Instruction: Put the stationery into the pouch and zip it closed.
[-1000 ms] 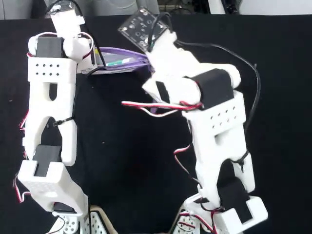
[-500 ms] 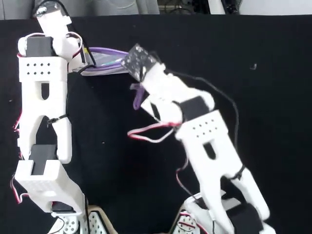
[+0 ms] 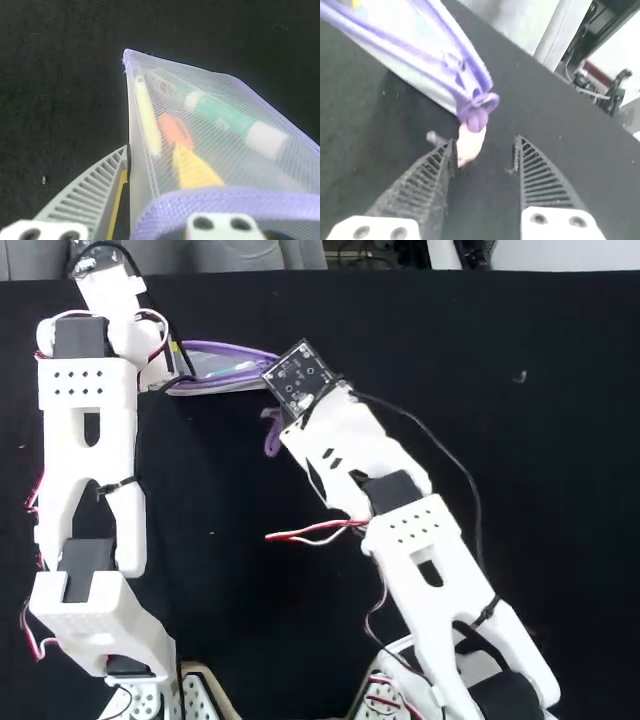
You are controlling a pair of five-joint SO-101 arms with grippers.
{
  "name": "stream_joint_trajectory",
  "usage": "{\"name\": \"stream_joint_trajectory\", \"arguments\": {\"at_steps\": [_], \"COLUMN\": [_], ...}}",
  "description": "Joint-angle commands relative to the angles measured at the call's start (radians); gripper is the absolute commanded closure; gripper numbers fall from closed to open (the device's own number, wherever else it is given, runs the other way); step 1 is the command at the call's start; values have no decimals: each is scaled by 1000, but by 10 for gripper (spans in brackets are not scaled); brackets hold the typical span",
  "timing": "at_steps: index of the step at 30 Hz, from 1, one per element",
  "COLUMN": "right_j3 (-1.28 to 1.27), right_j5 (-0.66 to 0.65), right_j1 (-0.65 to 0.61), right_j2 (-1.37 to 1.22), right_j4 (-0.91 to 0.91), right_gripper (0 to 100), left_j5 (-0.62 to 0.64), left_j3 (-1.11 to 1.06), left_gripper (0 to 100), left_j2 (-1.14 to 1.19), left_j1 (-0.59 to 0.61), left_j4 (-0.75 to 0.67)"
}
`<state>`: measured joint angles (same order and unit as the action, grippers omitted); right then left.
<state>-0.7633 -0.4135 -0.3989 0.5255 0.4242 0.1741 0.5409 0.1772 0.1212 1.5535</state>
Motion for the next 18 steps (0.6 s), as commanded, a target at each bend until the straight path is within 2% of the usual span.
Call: {"name": "stream_joint_trajectory", "arguments": {"at_steps": [1,14,18], "right_j3": [7,101,127], "right_j5": [9,21,63], "right_j1": [-8,-20,-18], "right_j2": [44,-147,-168], "right_j4": [-48,-63,-63], "right_gripper": [832,836,949], "left_j5": [6,5,5], "left_j3": [2,2,2], "left_gripper": [849,849,849], "left_j2": [-5,-5,-5], "left_j1": [4,5,5], "left_j4": [-14,-9,-9]}}
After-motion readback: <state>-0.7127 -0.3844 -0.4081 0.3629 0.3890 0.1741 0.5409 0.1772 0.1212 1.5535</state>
